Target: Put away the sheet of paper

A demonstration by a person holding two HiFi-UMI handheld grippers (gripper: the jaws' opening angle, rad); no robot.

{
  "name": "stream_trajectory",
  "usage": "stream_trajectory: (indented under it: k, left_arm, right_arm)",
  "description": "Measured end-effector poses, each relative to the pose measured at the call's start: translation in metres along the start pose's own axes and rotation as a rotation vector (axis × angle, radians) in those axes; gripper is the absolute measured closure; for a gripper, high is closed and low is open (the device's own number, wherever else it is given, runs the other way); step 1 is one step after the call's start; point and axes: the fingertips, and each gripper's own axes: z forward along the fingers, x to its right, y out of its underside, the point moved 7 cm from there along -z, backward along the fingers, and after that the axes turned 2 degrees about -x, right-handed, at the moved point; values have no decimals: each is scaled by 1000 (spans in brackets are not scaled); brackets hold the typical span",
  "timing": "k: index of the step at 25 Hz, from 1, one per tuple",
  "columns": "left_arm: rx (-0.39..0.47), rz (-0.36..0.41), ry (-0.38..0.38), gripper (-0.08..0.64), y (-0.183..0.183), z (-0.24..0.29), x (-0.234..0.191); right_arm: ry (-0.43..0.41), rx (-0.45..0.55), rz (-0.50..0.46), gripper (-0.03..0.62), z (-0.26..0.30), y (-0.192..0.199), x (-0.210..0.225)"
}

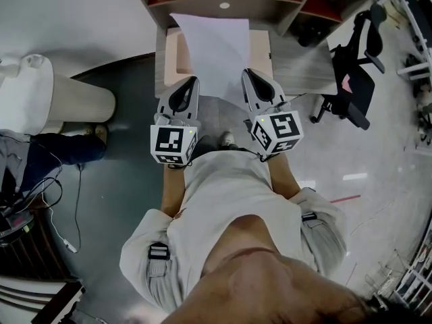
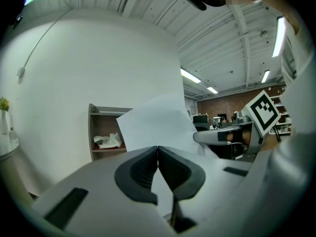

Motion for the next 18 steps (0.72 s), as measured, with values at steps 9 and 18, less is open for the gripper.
stream_trajectory:
  k: [9,18]
  left_arm:
    - [-15,-5,-3,538,2,20,0]
    - [-9,-10,12,538,1,43,-15]
  right_arm:
    - [-4,-14,12,572,12,3,18]
    - [2,-16,9,572,32,0,25]
